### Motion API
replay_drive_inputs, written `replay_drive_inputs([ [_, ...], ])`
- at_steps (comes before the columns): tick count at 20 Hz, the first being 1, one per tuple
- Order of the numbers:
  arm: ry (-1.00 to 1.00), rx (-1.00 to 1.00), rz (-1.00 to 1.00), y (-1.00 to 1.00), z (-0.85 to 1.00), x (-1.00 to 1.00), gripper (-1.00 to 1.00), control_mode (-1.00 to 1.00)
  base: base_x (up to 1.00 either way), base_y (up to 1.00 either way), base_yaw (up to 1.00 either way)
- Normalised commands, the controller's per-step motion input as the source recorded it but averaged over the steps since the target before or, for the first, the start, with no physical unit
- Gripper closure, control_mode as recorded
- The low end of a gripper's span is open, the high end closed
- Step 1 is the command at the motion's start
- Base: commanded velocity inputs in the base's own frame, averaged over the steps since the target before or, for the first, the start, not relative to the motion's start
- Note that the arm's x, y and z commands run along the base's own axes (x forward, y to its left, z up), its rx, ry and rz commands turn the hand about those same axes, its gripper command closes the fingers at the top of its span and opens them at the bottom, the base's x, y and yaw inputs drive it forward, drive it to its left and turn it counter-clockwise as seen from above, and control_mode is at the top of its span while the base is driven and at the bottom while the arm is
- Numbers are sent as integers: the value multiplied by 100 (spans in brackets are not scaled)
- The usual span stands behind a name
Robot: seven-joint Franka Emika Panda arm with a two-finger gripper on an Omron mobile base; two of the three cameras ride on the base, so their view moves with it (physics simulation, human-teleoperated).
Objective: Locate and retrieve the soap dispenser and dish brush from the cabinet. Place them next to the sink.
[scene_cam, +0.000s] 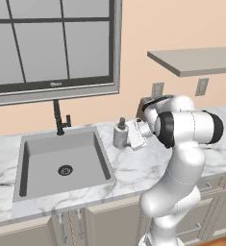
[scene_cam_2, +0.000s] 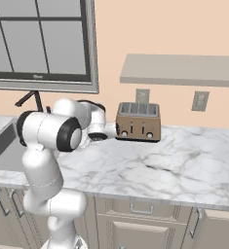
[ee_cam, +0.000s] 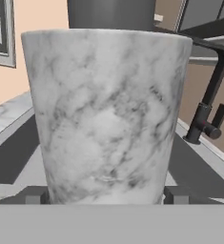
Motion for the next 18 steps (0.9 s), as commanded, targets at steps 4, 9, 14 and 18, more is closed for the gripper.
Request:
replay_drive_inputs([
  [4, -4, -6, 0, -3, -36, 23, 100, -100, 0, 0, 0],
  [9, -1, -4, 0, -2, -28, 28, 100, -100, 0, 0, 0],
  [14, 0, -3, 0, 0, -22, 33, 100, -100, 0, 0, 0],
  [18, -1, 0, 0, 13, -26, 41, 100, -100, 0, 0, 0],
])
